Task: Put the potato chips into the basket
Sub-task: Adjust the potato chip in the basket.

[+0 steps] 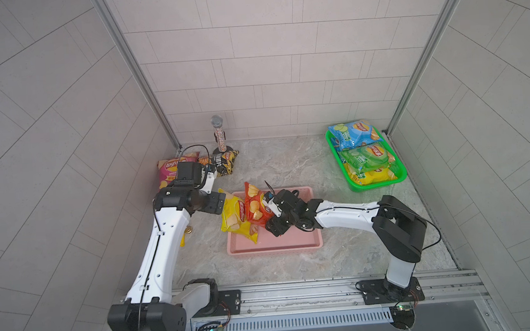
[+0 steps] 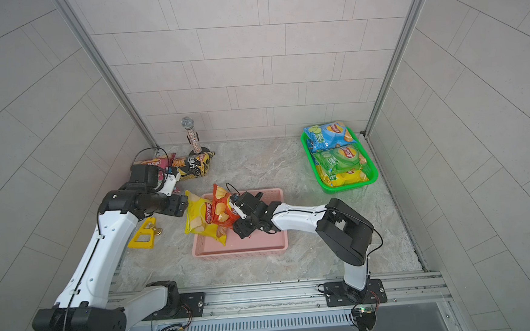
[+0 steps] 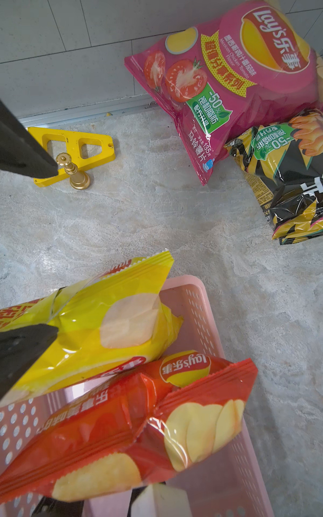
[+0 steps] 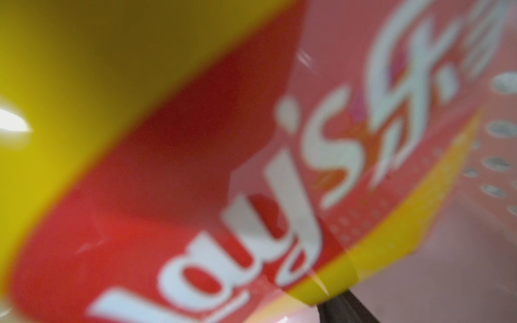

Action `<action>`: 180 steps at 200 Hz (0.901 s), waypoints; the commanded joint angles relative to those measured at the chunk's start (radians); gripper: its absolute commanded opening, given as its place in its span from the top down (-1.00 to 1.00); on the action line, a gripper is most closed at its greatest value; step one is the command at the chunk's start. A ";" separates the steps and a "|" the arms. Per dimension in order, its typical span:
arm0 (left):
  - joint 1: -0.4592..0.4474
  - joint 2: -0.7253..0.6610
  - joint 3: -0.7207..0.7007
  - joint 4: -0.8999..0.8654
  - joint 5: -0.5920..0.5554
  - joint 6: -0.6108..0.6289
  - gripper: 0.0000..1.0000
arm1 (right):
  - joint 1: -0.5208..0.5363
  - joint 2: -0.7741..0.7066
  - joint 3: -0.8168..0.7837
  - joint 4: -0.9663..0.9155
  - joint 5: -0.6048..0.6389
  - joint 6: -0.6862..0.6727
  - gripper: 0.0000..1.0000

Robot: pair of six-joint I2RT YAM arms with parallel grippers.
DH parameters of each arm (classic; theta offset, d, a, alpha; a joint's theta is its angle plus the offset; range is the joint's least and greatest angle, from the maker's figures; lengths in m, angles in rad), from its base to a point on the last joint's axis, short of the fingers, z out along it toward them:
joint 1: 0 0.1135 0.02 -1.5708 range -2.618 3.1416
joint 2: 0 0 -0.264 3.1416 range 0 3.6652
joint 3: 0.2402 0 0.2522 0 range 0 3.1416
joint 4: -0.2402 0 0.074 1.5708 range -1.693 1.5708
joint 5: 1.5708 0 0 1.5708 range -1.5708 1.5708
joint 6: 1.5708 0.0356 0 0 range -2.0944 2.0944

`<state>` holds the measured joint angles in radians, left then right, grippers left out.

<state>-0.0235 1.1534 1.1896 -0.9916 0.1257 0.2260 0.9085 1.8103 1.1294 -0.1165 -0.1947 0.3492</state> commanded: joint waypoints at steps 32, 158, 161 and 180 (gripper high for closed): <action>0.006 -0.009 -0.001 0.004 -0.007 0.009 -0.79 | -0.003 0.003 0.001 0.048 0.047 0.040 -0.55; 0.009 0.023 0.149 -0.064 -0.015 0.007 -0.79 | -0.020 -0.283 -0.085 -0.057 0.054 0.024 -0.84; 0.009 0.026 0.157 -0.067 -0.016 0.007 -0.79 | -0.024 -0.291 -0.088 -0.061 0.052 0.025 -0.85; 0.014 0.053 0.214 -0.087 -0.034 0.003 -0.79 | -0.047 -0.352 -0.104 -0.074 0.056 0.038 -0.85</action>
<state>-0.0219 1.1786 1.3285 -1.0336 0.1200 0.2256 0.8867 1.5242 1.0531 -0.1436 -0.1600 0.3714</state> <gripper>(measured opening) 0.897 0.924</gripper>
